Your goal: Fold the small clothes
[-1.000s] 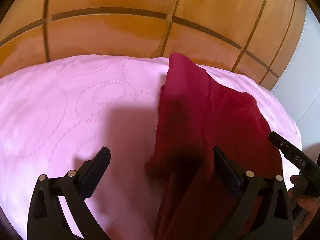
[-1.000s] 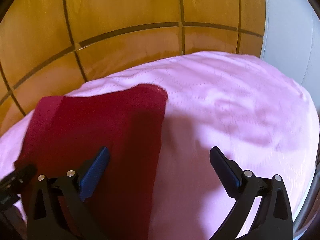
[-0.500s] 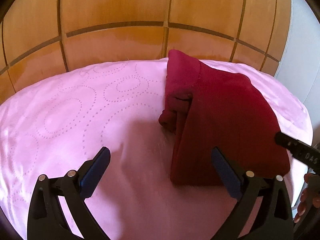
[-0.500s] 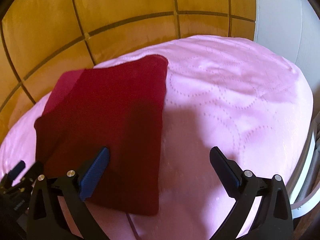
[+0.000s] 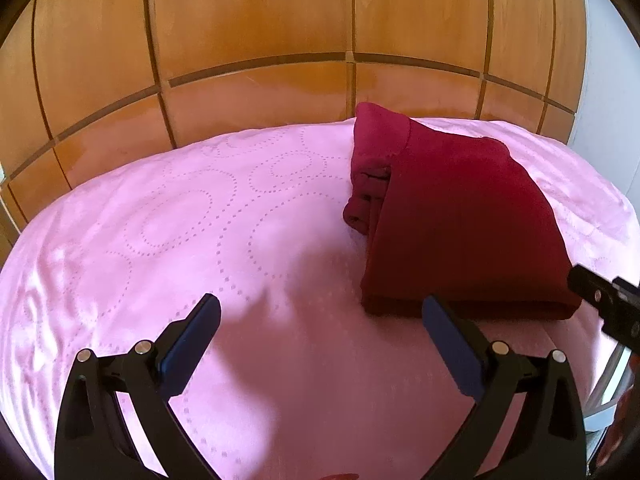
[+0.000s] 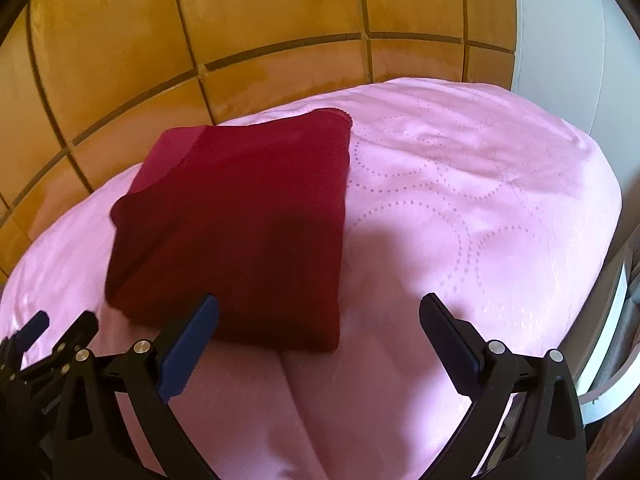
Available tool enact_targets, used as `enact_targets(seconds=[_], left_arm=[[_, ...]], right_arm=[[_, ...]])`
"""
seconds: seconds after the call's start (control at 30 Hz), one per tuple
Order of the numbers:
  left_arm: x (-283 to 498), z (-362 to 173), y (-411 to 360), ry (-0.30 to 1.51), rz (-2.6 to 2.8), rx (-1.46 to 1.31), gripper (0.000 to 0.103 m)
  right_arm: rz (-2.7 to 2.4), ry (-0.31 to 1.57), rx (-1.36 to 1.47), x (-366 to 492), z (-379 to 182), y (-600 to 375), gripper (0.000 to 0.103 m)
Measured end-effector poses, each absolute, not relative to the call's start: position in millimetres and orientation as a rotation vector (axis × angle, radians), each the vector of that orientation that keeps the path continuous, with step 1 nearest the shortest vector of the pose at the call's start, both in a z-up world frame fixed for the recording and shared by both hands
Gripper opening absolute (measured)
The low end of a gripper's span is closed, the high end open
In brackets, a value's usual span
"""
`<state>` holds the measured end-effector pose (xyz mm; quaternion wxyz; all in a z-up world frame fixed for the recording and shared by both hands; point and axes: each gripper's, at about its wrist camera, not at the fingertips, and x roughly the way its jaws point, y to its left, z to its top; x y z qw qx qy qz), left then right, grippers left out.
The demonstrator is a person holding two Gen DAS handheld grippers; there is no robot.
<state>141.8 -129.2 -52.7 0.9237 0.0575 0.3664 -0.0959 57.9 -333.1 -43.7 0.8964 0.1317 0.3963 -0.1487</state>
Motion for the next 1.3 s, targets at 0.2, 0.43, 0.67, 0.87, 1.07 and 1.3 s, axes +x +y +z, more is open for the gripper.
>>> enact_targets(seconds=[0.2, 0.43, 0.67, 0.87, 1.07, 1.3], left_arm=[[127.9, -47.2, -129.8, 0.725, -0.169, 0.147, 0.101], [117.2, -37.1, -124.7, 0.687, -0.162, 0.142, 0.101], [113.4, -39.4, -125.3, 0.695, -0.161, 0.152, 0.101], [111.6, -39.7, -126.8, 0.701, -0.164, 0.149, 0.101], [110.4, -39.6, -126.4, 0.698, -0.169, 0.149, 0.101], [109.7, -40.2, -127.4, 0.707, -0.169, 0.147, 0.101]], right_arm=[[-0.321, 0.786, 0.26, 35.7, -40.3, -323.4, 0.099], [-0.362, 0.749, 0.211, 16.4, -36.7, -316.9, 0.099], [-0.365, 0.756, 0.215, 16.9, -38.4, -319.7, 0.099], [-0.369, 0.751, 0.221, 15.6, -37.7, -320.6, 0.099], [-0.366, 0.755, 0.227, 15.9, -38.2, -321.2, 0.099], [-0.36, 0.76, 0.223, 16.4, -37.8, -320.2, 0.099]])
